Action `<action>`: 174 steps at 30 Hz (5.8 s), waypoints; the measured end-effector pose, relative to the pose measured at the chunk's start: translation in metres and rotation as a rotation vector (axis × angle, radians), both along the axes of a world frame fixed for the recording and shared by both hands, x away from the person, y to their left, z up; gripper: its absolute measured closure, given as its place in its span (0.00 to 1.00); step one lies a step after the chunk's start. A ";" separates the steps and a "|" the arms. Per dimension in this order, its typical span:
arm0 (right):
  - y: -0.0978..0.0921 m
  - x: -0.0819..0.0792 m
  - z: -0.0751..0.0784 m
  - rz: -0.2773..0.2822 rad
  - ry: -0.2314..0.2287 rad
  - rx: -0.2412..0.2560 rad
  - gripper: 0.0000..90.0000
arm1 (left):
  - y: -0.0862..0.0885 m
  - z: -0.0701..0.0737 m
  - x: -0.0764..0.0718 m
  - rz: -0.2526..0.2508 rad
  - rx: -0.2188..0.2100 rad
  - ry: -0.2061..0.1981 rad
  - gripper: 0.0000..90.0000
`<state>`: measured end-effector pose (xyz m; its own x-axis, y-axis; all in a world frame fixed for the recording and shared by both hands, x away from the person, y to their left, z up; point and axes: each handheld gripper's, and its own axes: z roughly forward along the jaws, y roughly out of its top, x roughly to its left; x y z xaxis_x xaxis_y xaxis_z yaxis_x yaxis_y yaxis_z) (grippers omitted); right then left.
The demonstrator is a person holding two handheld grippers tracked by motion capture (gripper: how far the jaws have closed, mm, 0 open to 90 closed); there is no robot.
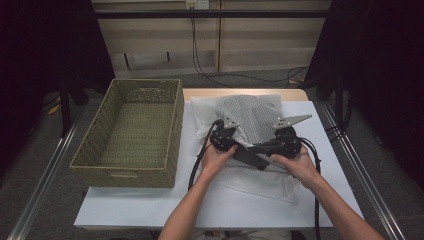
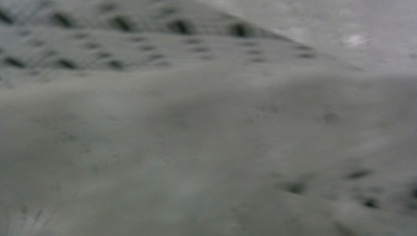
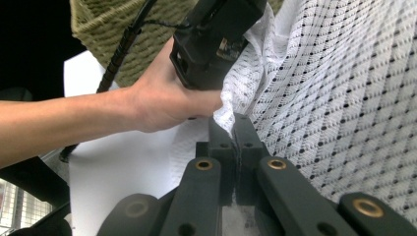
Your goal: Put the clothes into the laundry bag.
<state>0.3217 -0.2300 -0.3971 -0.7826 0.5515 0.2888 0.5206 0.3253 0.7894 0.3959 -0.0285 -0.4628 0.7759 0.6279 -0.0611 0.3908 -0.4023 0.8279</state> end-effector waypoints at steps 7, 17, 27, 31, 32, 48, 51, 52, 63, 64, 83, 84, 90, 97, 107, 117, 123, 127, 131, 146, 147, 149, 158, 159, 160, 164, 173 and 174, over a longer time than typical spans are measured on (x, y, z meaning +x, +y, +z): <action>-0.004 0.003 -0.007 -0.003 0.016 -0.019 1.00 | 0.009 0.004 -0.011 -0.077 -0.002 0.033 0.88; -0.006 0.006 -0.008 -0.011 0.009 -0.030 1.00 | 0.025 0.017 -0.047 -0.174 -0.029 0.010 0.60; -0.008 0.006 -0.008 -0.017 0.012 -0.037 0.99 | 0.037 0.039 -0.084 -0.293 -0.039 -0.034 0.55; -0.006 0.007 -0.008 -0.016 0.011 -0.039 0.99 | 0.022 0.027 -0.091 -0.349 -0.043 0.006 0.55; -0.006 0.007 -0.009 -0.015 0.011 -0.040 0.99 | 0.018 0.023 -0.091 -0.355 -0.048 0.017 0.52; -0.005 0.005 -0.008 -0.007 0.008 -0.051 0.99 | -0.009 -0.020 -0.079 -0.353 0.089 0.097 0.83; -0.005 0.006 -0.008 -0.004 0.012 -0.047 0.99 | -0.006 -0.012 -0.073 -0.319 0.096 0.087 0.97; -0.005 0.006 -0.008 0.000 0.010 -0.048 0.99 | -0.005 -0.010 -0.072 -0.302 0.087 0.066 0.98; 0.000 0.001 -0.002 0.026 0.006 -0.039 1.00 | 0.006 0.010 -0.029 -0.073 -0.024 0.000 0.98; 0.000 0.001 -0.002 0.029 0.007 -0.036 0.99 | 0.005 0.011 -0.027 -0.064 -0.036 -0.002 0.98; -0.002 0.005 -0.017 0.026 0.052 -0.058 1.00 | 0.003 0.000 0.009 -0.003 0.025 -0.014 0.97; -0.003 0.006 -0.019 0.027 0.059 -0.056 1.00 | 0.004 0.000 0.009 -0.003 0.000 0.004 0.97; -0.003 0.007 -0.026 0.026 0.069 -0.082 1.00 | 0.015 0.000 -0.001 -0.054 -0.043 0.046 0.89; -0.005 0.010 -0.029 0.015 0.067 -0.109 1.00 | 0.025 0.005 -0.026 -0.120 -0.003 0.035 0.68; -0.006 0.011 -0.029 0.013 0.065 -0.110 1.00 | 0.047 0.028 -0.062 -0.202 -0.003 -0.008 0.49; -0.004 0.011 -0.029 0.013 0.060 -0.121 1.00 | 0.023 0.014 -0.078 -0.355 -0.006 0.006 0.49; -0.006 0.009 -0.026 0.013 0.054 -0.109 1.00 | 0.019 -0.004 -0.060 -0.308 0.057 0.026 0.87; -0.007 0.009 -0.022 0.015 0.048 -0.090 1.00 | 0.020 -0.012 -0.045 -0.252 0.035 0.048 0.98; -0.007 0.008 -0.019 0.023 0.051 -0.069 1.00 | 0.008 -0.009 -0.036 -0.232 0.004 0.052 0.98; -0.007 0.002 -0.006 0.075 0.031 -0.011 1.00 | -0.025 0.004 -0.008 -0.100 0.010 -0.031 0.98; -0.008 0.002 -0.004 0.072 0.025 -0.007 1.00 | -0.026 0.007 -0.007 -0.104 0.005 -0.045 0.98; -0.012 0.002 -0.001 0.069 0.017 0.022 1.00 | -0.023 0.015 -0.004 -0.108 -0.016 -0.053 0.98; -0.005 0.001 -0.011 0.088 0.050 -0.023 1.00 | -0.025 -0.007 -0.001 -0.120 0.074 0.008 0.97; -0.004 0.001 -0.011 0.088 0.052 -0.024 1.00 | -0.023 -0.006 -0.001 -0.134 0.072 0.020 0.95; -0.004 0.001 -0.011 0.087 0.053 -0.023 1.00 | -0.022 -0.006 -0.001 -0.144 0.067 0.027 0.93; -0.005 0.003 -0.013 0.083 0.052 -0.024 1.00 | -0.015 -0.004 -0.009 -0.187 0.063 0.040 0.81; -0.007 0.006 -0.019 0.056 0.065 -0.027 1.00 | 0.008 0.005 -0.040 -0.238 0.047 0.031 0.59; -0.007 0.006 -0.019 0.055 0.063 -0.028 1.00 | 0.010 0.007 -0.044 -0.246 0.058 0.033 0.57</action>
